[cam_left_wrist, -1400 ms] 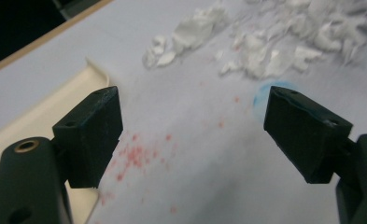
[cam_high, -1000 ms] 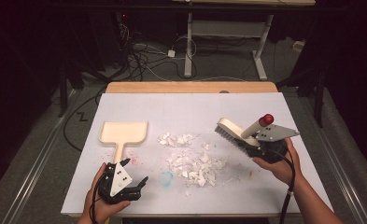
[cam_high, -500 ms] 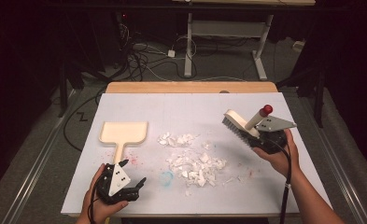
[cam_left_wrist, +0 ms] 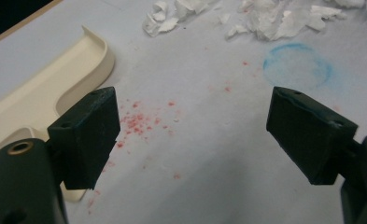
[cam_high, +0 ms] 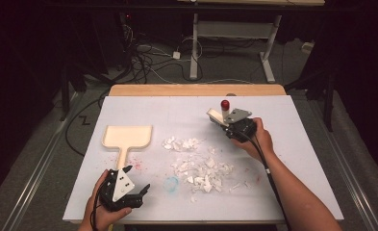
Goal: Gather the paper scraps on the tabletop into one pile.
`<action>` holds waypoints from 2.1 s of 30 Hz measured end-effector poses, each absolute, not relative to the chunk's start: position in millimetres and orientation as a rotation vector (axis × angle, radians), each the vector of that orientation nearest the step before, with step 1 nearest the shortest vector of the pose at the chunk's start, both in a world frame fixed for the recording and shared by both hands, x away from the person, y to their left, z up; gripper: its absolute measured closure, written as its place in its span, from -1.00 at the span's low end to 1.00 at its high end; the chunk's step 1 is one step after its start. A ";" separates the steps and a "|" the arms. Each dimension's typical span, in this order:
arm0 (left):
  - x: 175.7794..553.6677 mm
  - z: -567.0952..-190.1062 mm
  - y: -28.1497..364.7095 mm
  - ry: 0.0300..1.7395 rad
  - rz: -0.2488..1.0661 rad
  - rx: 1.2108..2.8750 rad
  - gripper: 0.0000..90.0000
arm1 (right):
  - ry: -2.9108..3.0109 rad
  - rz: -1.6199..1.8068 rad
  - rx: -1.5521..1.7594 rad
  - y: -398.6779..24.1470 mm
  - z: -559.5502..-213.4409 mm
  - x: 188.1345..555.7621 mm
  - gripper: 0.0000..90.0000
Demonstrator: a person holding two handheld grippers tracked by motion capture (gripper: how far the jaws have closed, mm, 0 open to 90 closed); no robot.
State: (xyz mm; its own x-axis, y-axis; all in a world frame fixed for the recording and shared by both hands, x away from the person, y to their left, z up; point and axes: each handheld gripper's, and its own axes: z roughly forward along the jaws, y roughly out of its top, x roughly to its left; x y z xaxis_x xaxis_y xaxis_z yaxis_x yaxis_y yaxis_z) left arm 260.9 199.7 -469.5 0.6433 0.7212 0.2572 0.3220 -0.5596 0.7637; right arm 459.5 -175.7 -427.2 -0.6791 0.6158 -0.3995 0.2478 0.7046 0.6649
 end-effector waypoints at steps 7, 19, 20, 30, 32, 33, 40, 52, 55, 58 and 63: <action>260.0 -469.4 199.7 0.806 0.729 2.168 -0.63 | 2.364 0.823 0.465 -145.8 -440.3 448.6 0.50; 258.2 -469.4 197.2 0.809 0.724 2.178 -0.63 | 2.487 0.967 0.147 -142.2 -443.0 379.3 0.50; 257.9 -468.9 197.1 0.810 0.723 2.175 -0.63 | 2.484 0.986 0.139 -144.2 -441.1 372.1 0.50; 257.2 -467.6 196.1 0.801 0.722 2.166 -0.63 | 2.454 1.059 0.154 -157.3 -419.3 365.1 0.50; 257.3 -467.5 196.3 0.799 0.720 2.165 -0.63 | 2.442 1.068 0.182 -156.4 -413.2 375.1 0.50; 257.6 -467.6 196.6 0.800 0.717 2.164 -0.63 | 2.442 1.068 0.182 -156.4 -413.2 375.1 0.50; 258.0 -468.3 197.8 0.803 0.711 2.158 -0.63 | 2.388 1.048 0.258 -132.1 -405.2 418.9 0.50; 257.8 -468.4 198.4 0.793 0.699 2.158 -0.62 | 2.435 0.967 0.277 -68.2 -425.9 462.7 0.50; 257.9 -468.1 198.8 0.788 0.696 2.159 -0.62 | 2.451 0.941 0.240 -54.3 -431.2 462.1 0.50; 257.7 -467.9 199.1 0.786 0.695 2.159 -0.62 | 2.467 0.934 0.195 -39.9 -435.7 458.4 0.50; 257.1 -466.7 201.8 0.785 0.698 2.151 -0.61 | 2.551 0.899 0.058 -33.9 -441.3 449.4 0.50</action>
